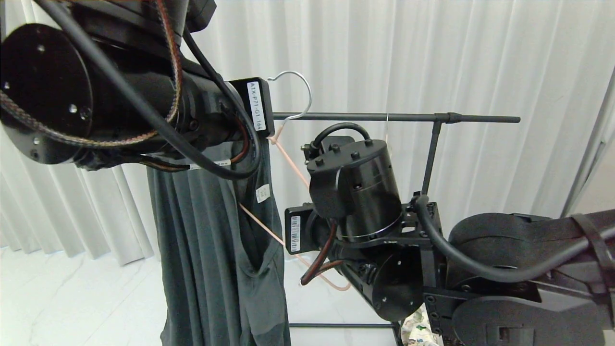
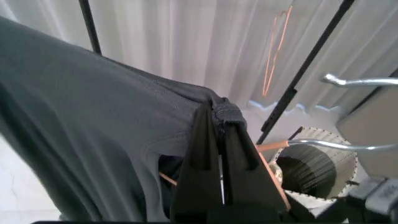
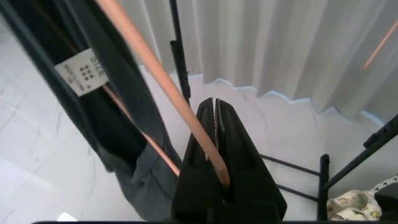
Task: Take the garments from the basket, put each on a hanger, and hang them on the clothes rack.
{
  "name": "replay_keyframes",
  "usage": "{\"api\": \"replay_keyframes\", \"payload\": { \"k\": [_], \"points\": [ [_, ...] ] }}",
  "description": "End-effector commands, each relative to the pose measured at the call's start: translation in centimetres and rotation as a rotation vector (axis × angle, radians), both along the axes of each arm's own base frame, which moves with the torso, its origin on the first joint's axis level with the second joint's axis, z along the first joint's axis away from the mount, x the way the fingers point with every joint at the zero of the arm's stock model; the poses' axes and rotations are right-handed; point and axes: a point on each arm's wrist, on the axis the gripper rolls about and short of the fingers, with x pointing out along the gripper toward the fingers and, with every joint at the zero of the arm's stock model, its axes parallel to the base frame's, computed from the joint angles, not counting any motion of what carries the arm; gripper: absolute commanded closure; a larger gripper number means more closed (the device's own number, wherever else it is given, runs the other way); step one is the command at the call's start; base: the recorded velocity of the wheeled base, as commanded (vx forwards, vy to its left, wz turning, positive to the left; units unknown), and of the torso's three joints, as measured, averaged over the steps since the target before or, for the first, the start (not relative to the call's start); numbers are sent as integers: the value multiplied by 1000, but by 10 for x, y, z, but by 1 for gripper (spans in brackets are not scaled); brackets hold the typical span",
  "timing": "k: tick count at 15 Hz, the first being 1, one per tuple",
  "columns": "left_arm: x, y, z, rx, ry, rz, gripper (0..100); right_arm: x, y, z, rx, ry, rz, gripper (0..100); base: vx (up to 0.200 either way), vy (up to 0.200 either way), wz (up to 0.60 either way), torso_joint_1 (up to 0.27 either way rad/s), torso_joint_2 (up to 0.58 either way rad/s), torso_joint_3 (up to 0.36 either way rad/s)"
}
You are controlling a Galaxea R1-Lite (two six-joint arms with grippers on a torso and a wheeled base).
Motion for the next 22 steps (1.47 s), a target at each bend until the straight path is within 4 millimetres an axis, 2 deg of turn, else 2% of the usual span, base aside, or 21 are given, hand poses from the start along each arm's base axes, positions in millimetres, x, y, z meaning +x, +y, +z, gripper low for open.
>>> {"api": "replay_keyframes", "payload": {
  "k": [1,2,6,9,11,15,18,20,22],
  "points": [
    [3,6,1,-2,-3,22,100,5,-4,1,3,2,-18,100,0,0,0,0,0,0],
    [8,12,2,-2,-5,50,100,8,-10,1,-5,4,-32,100,0,0,0,0,0,0],
    [22,31,7,-10,-22,135,100,11,-57,2,-80,36,-100,100,0,0,0,0,0,0],
    [26,32,7,-14,-21,150,100,24,-87,9,-112,37,-204,100,0,0,0,0,0,0],
    [31,30,4,-11,-13,156,100,33,-99,14,-120,25,-260,100,0,0,0,0,0,0],
    [36,21,6,-67,-16,157,100,33,-97,17,-111,13,-255,100,0,0,0,0,0,0],
    [28,10,6,-85,-12,116,100,29,-82,16,-95,4,-217,100,0,0,0,0,0,0],
    [22,3,6,-88,-6,71,100,15,-69,13,-109,9,-140,100,0,0,0,0,0,0],
    [16,-2,9,-101,-6,30,100,15,-63,7,-126,13,-124,100,0,0,0,0,0,0]
  ]
}}
